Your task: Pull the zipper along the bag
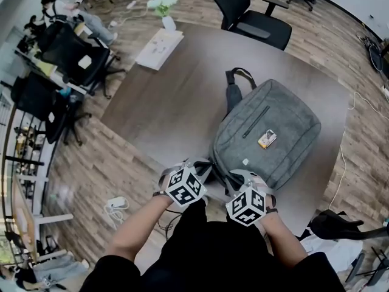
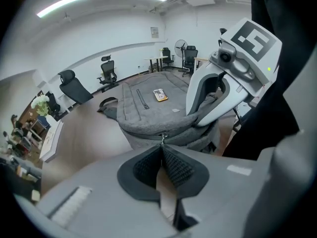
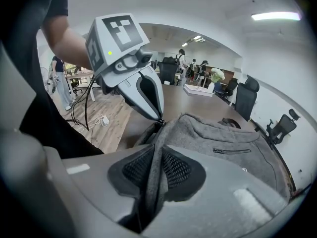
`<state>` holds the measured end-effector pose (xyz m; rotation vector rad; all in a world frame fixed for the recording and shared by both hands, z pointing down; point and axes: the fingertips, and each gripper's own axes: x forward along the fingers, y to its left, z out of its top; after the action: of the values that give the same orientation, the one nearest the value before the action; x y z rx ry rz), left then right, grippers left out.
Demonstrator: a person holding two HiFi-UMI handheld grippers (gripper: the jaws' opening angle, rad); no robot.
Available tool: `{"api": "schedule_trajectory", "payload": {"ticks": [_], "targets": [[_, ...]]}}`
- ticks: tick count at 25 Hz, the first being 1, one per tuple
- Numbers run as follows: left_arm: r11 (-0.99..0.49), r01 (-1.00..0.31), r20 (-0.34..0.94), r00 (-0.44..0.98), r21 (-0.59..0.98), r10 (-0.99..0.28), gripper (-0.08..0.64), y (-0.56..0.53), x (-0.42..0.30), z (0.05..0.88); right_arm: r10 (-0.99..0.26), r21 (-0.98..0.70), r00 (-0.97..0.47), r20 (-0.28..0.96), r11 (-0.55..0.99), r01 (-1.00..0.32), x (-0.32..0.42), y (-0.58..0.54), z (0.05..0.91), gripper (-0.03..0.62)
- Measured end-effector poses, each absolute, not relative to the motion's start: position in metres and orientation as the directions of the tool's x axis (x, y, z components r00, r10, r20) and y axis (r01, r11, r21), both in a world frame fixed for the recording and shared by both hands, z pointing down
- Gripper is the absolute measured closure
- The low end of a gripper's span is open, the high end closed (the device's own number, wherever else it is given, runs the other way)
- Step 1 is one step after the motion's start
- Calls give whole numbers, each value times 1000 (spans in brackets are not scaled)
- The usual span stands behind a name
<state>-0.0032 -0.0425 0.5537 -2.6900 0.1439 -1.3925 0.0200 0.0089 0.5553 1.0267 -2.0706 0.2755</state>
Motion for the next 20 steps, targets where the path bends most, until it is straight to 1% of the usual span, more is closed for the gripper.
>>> {"api": "schedule_trajectory", "payload": {"ticks": [13,20], "targets": [[-988,-29,810,570,-149,-139,528,-53,-5,556,-569,149,-394,722,683,-715,22,24,553,538],[-994,-38,804,584,-107,-109,532,-48,-2,560,-567,120,-405,717,673,-730,24,26,556,538]]}}
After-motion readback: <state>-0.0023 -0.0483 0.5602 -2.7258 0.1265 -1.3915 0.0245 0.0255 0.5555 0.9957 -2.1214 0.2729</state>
